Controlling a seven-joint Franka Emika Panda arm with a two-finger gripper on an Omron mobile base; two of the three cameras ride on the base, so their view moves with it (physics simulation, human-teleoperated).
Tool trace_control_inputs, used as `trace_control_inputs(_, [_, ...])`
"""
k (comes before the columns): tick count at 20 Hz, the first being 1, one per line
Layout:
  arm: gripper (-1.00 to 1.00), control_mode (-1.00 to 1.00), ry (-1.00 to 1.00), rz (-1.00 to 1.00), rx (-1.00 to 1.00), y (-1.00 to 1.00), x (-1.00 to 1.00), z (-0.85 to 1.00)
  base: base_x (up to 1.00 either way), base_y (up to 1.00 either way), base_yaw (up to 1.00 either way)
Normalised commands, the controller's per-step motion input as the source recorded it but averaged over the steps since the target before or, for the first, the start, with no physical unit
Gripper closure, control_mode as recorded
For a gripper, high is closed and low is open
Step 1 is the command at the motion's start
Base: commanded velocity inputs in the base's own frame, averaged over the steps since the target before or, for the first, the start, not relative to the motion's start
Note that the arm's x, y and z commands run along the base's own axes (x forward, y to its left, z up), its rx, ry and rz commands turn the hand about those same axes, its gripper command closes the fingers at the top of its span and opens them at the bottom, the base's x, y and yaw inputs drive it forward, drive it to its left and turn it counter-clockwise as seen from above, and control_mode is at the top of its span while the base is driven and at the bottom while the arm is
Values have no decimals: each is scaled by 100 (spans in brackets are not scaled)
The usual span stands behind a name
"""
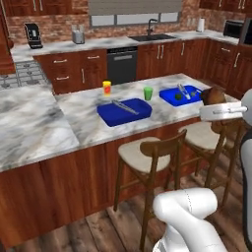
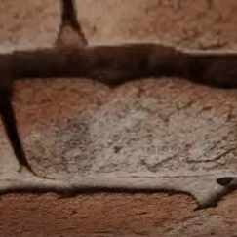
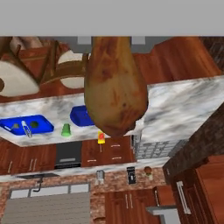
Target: Gather the lime and garlic from the fridge and place them on a tray on the dining counter. Then gather the chicken drumsticks from the fridge and place them on the other tray.
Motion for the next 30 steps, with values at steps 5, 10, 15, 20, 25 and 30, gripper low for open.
trace_control_inputs(5, [100, 100, 0, 0, 0, 0, 0, 0, 40, 75, -19])
trace_control_inputs(10, [100, 100, 0, 0, 0, 0, 0, 0, 100, 63, -24])
trace_control_inputs(15, [100, 100, 0, 0, 0, 0, 0, 0, 99, 93, -24])
trace_control_inputs(20, [100, 100, 0, 0, 0, 0, 0, 0, 100, 68, -29])
trace_control_inputs(25, [100, 100, 0, 0, 0, 0, 0, 0, 30, 94, -28])
trace_control_inputs(30, [100, 100, 0, 0, 0, 0, 0, 0, 23, 96, -6])
